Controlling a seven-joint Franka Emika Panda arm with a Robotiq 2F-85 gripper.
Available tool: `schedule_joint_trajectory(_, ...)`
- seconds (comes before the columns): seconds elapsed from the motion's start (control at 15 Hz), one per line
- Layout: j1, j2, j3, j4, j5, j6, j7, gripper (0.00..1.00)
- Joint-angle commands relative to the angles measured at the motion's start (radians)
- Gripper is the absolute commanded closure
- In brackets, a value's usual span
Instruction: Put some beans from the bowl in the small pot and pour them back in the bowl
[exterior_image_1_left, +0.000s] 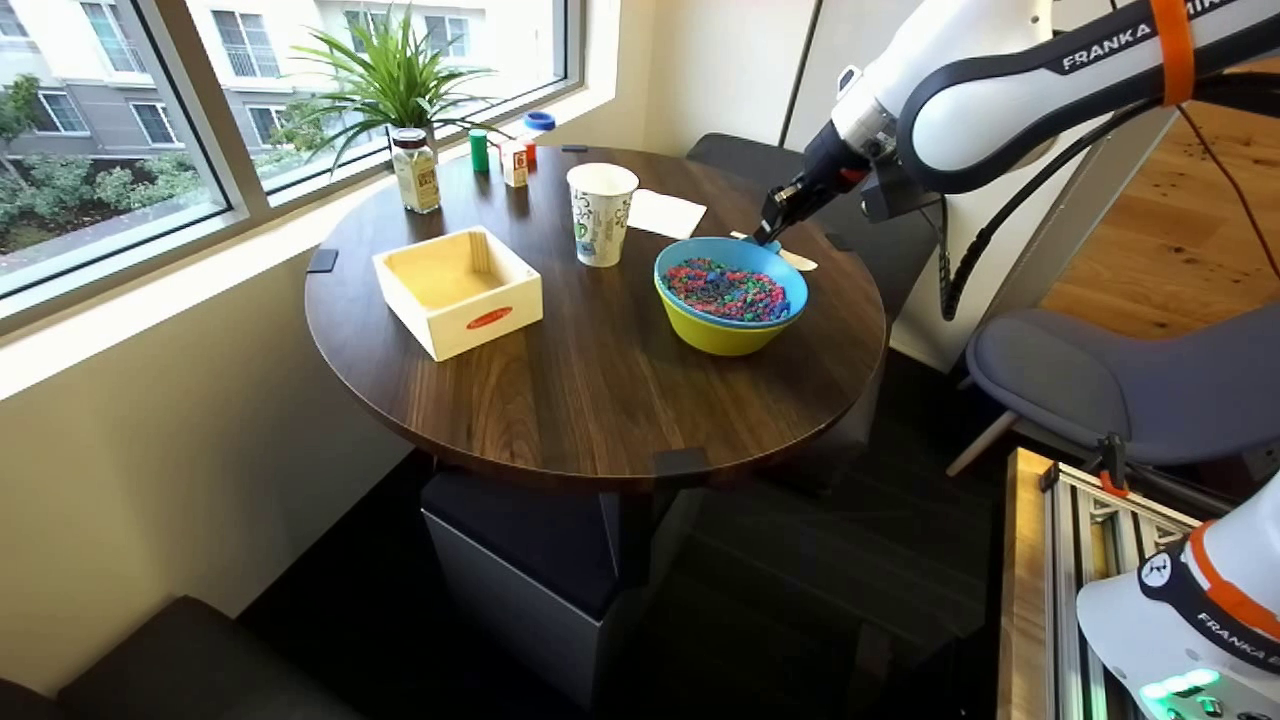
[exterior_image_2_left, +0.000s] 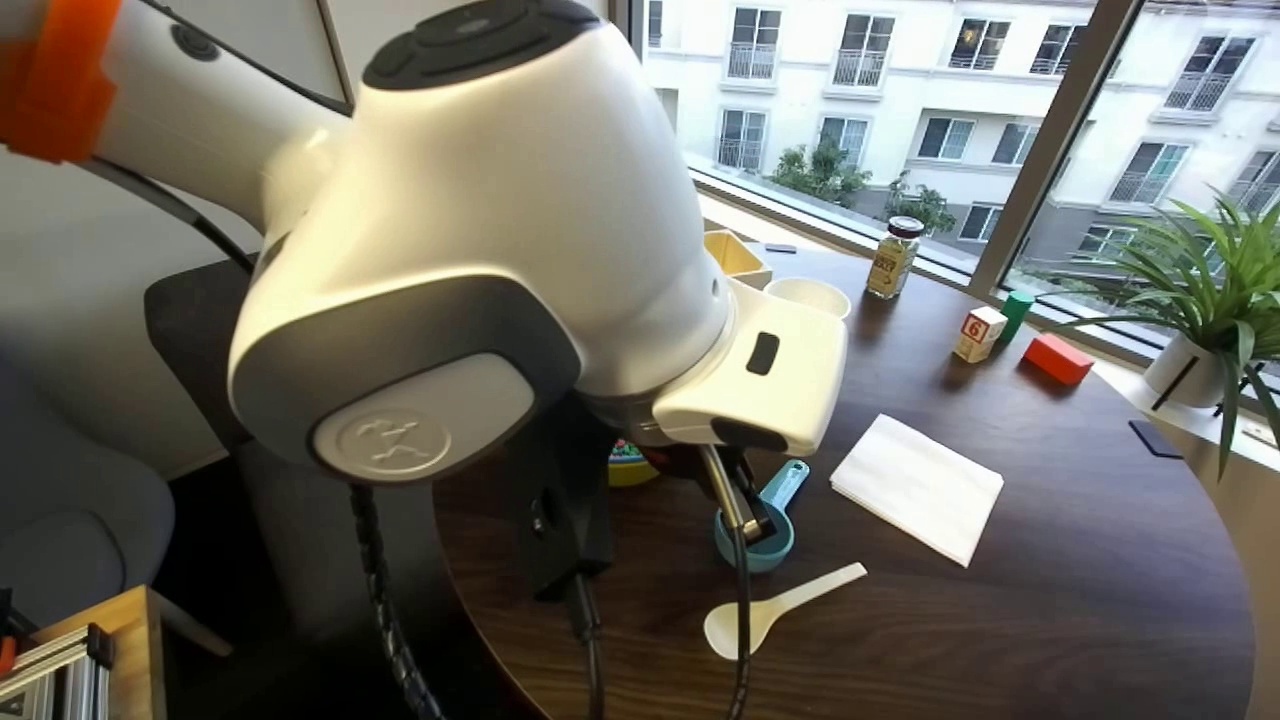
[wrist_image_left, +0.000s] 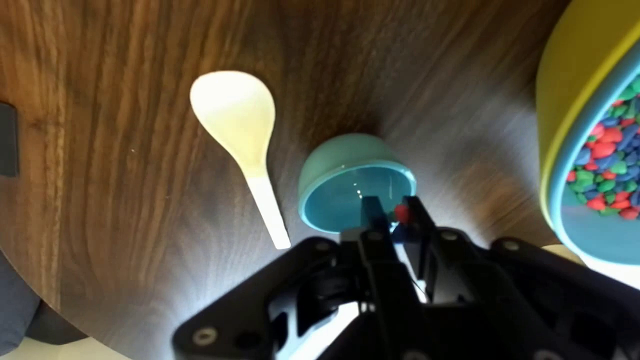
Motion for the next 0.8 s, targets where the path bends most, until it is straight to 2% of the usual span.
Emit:
schedule_joint_trajectory(0.0, -0.005, 0.016, -0.006, 0.009, -0.034, -0.012, 0.009, 0.96)
schedule_joint_trajectory(0.73, -0.013, 0.036, -0.013, 0.015, -0.07, -0.004, 0.013, 0.96)
